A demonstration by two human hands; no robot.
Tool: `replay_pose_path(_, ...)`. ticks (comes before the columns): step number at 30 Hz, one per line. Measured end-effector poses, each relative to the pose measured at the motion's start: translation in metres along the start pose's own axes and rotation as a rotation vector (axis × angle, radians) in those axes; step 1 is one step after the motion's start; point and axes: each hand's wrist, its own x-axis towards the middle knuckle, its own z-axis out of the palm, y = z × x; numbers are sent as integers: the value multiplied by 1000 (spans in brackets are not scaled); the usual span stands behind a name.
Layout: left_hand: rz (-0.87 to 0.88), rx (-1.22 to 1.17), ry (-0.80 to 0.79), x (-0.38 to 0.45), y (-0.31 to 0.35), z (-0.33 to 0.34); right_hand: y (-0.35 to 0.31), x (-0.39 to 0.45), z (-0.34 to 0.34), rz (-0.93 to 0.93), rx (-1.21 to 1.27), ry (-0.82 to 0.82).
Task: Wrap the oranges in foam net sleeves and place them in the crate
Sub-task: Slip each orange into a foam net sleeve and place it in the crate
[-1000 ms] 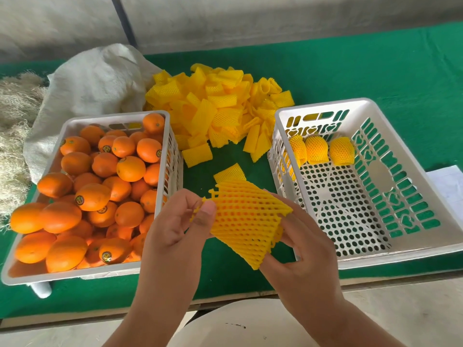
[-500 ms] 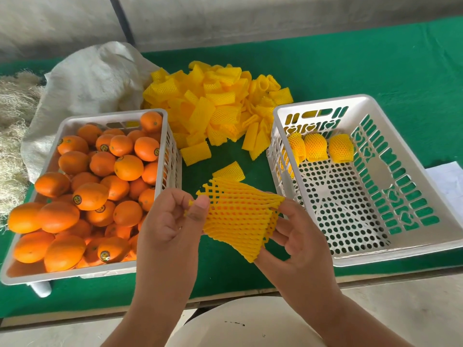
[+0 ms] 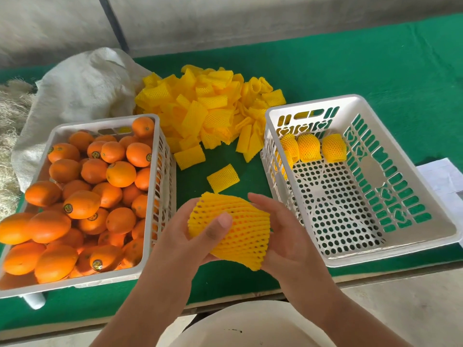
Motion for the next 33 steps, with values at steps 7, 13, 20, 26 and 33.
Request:
replay_pose_path(7,-19,29,43,7,-3,20,-11,3,-22,131,-234,-54)
replay_pose_path(13,-38,201,32,13,-2,45,-28,9,-48,100,-673,-69)
replay_pose_path(20,-62,89,-38,20,-10,69,-37,15,-100,198,-552,-8)
replay_pose_path(26,-46,204,19,18,-26,68,-10,66,-183,355,-470,384)
replay_pose_path(33,-288,258,123,6,-50,41,61,157,-266,557,-580,553)
